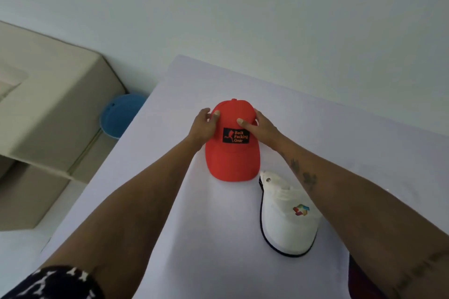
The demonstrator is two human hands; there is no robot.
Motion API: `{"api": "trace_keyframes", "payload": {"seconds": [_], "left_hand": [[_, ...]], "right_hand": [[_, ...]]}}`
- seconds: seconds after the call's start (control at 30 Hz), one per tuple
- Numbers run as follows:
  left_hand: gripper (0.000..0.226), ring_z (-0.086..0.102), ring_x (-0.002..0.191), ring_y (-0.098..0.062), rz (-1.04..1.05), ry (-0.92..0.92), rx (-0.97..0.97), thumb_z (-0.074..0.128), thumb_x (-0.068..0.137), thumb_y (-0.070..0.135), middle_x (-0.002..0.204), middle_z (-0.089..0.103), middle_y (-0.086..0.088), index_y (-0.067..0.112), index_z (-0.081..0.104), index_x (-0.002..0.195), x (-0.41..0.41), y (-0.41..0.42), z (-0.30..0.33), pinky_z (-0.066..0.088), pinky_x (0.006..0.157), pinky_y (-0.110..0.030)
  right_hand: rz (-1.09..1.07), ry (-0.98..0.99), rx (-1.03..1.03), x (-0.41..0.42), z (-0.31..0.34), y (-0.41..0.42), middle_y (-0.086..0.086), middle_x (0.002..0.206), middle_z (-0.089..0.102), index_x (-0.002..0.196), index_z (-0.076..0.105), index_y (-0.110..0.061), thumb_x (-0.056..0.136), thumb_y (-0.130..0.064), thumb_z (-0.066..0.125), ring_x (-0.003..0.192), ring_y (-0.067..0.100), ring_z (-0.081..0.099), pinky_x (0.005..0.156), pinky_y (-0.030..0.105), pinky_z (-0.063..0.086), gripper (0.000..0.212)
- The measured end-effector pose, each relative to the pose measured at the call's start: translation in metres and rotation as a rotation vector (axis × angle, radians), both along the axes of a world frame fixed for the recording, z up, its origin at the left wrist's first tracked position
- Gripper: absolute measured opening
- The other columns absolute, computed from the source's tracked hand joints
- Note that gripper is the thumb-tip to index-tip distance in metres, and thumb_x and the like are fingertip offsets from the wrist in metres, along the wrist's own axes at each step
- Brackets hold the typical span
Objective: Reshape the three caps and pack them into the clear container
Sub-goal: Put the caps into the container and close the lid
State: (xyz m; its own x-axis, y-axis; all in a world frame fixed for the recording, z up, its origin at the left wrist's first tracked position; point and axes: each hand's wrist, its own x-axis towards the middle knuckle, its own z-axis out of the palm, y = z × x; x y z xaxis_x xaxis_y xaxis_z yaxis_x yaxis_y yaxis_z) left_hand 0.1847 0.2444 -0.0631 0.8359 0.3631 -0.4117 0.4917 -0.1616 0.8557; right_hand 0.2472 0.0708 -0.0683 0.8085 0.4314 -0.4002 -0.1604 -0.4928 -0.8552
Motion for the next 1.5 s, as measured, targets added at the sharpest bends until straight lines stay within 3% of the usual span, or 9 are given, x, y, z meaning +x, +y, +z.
{"api": "trace_keyframes", "payload": {"seconds": [0.1,0.27,0.5,0.73,0.87,1.0,1.17,1.33,1.5], "left_hand": [[0.041,0.061,0.098,-0.025,0.031,-0.041,-0.043,0.039,0.1,0.033,0.108,0.064,-0.012,0.001,0.058,0.116,0.009,-0.003,-0.014,0.048,0.079,-0.032],[0.03,0.052,0.071,-0.013,0.087,-0.092,-0.021,0.04,0.1,0.027,0.076,0.056,0.001,0.003,0.057,0.092,0.011,-0.007,-0.014,0.044,0.063,-0.025],[0.023,0.051,0.068,-0.006,0.035,-0.351,0.061,0.044,0.098,0.024,0.075,0.055,0.005,0.007,0.057,0.089,0.031,-0.041,0.078,0.041,0.058,-0.014],[0.01,0.053,0.077,-0.007,-0.018,-0.583,-0.047,0.051,0.095,0.016,0.085,0.058,0.003,0.009,0.057,0.094,0.029,-0.147,0.163,0.044,0.066,-0.011],[0.027,0.057,0.096,-0.017,-0.16,-0.449,-0.057,0.055,0.093,0.022,0.107,0.058,-0.002,0.005,0.055,0.114,-0.002,-0.216,0.15,0.048,0.085,-0.026],[0.033,0.061,0.094,-0.018,-0.561,-0.296,0.014,0.061,0.09,0.033,0.104,0.065,-0.006,0.004,0.063,0.106,-0.045,-0.282,0.118,0.048,0.087,-0.031],[0.066,0.056,0.118,-0.027,-0.835,-0.008,0.186,0.06,0.084,0.054,0.129,0.058,-0.012,0.004,0.053,0.127,-0.08,-0.35,0.072,0.043,0.097,-0.035],[0.025,0.053,0.08,-0.022,-0.831,0.025,0.237,0.059,0.09,0.03,0.075,0.054,-0.001,0.015,0.048,0.073,-0.093,-0.367,0.041,0.039,0.068,-0.03],[0.021,0.044,0.07,-0.011,-0.951,-0.019,0.06,0.048,0.095,0.017,0.075,0.047,0.003,0.017,0.04,0.076,-0.105,-0.354,0.049,0.037,0.064,-0.026]], "right_hand": [[-0.075,-0.013,0.053,0.0,-0.009,0.008,0.001,0.122,0.059,0.129,0.048,-0.015,0.084,-0.045,0.066,0.113,0.02,0.059,0.096,0.037,0.05,0.057],[-0.19,-0.088,0.121,-0.007,-0.007,0.009,-0.002,0.11,0.065,0.112,0.057,-0.021,0.082,-0.039,0.07,0.102,0.015,0.063,0.092,0.04,0.054,0.038],[-0.352,-0.248,0.33,-0.001,0.083,-0.019,-0.001,0.101,0.067,0.113,0.062,-0.01,0.089,-0.017,0.065,0.089,0.004,0.065,0.08,0.02,0.055,0.026],[-0.4,-0.485,0.298,0.001,0.18,-0.148,0.007,0.106,0.069,0.113,0.064,-0.007,0.09,-0.02,0.064,0.1,0.019,0.067,0.088,0.032,0.056,0.027],[-0.495,-0.559,0.244,-0.011,0.196,-0.235,0.007,0.105,0.069,0.112,0.064,-0.008,0.09,-0.02,0.063,0.099,0.019,0.066,0.09,0.036,0.055,0.025],[-0.646,-0.602,0.178,-0.026,0.183,-0.305,0.005,0.101,0.068,0.107,0.065,-0.01,0.088,-0.026,0.065,0.095,0.019,0.066,0.09,0.041,0.055,0.024],[-0.754,-0.603,0.121,-0.043,0.151,-0.35,0.014,0.102,0.069,0.102,0.064,-0.007,0.089,-0.028,0.063,0.093,0.026,0.066,0.084,0.04,0.056,0.025],[-0.771,-0.613,0.109,-0.05,0.129,-0.366,0.008,0.091,0.064,0.099,0.061,0.0,0.091,-0.026,0.061,0.083,0.017,0.059,0.07,0.021,0.05,0.027],[-0.678,-0.558,0.112,-0.061,0.105,-0.371,0.008,0.088,0.065,0.096,0.063,-0.001,0.091,-0.028,0.061,0.082,0.018,0.061,0.075,0.032,0.052,0.027]]}}
